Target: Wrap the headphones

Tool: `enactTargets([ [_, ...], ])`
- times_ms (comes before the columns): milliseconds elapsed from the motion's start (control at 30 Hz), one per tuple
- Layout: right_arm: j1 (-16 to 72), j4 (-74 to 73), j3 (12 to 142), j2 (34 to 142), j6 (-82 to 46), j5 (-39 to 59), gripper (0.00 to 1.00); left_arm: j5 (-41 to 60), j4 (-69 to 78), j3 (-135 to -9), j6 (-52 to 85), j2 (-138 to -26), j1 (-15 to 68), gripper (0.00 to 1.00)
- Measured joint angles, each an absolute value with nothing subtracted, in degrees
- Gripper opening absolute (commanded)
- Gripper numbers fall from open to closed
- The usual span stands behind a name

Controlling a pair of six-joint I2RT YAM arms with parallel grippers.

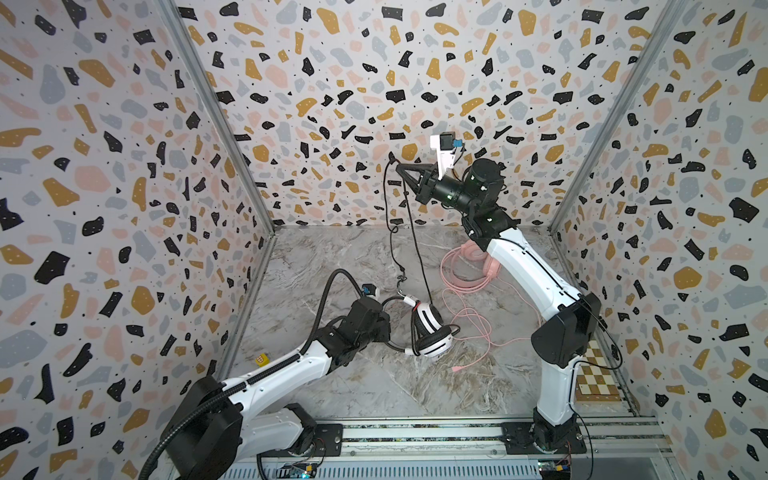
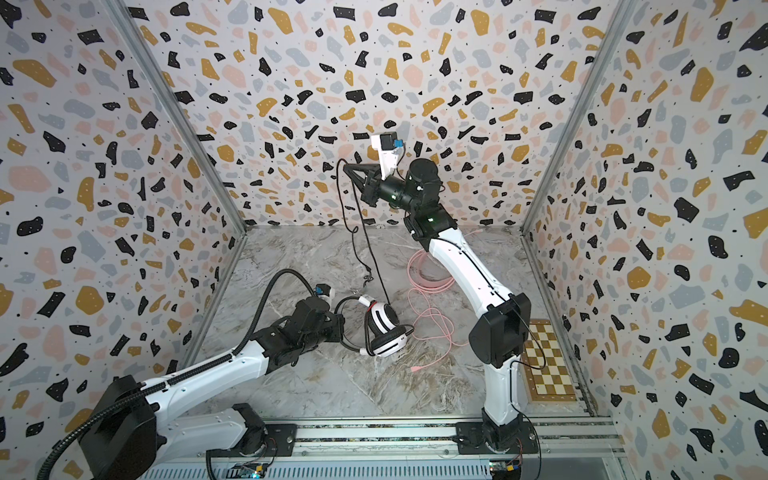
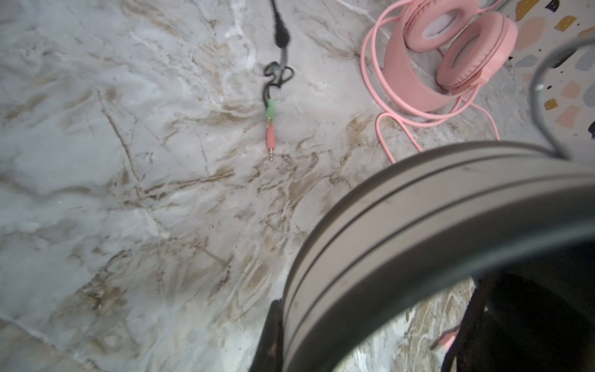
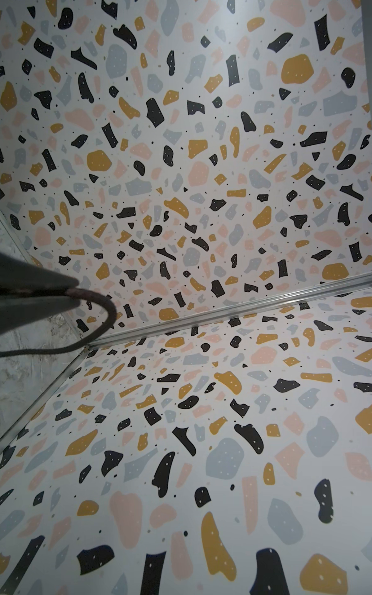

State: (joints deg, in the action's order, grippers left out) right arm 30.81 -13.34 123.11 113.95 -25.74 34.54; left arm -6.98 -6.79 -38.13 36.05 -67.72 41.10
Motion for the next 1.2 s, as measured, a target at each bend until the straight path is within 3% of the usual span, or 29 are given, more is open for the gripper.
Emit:
enactTargets([
  [267, 31.09, -9.91, 129.86, 117.19, -25.28, 36.25, 0.0, -9.89, -6.02, -40.75, 35.99, -71.68, 44.12, 0.0],
  [467, 32.27, -7.2, 136.51, 119.85, -21.96, 36.88, 0.0, -13.65, -4.84, -44.53, 35.44, -71.7, 51.0, 0.0],
  [933, 31.86, -6.66, 134.98, 119.72, -21.3, 38.0, 0.0, -20.99, -5.58, -44.53, 32.23, -72.27, 58.57, 0.0],
  [1200, 32.08, -7.46, 125.8, 113.65, -19.0, 36.1, 0.0, -22.52, -7.07, -42.39, 32.82, -72.12, 57.12, 0.0],
])
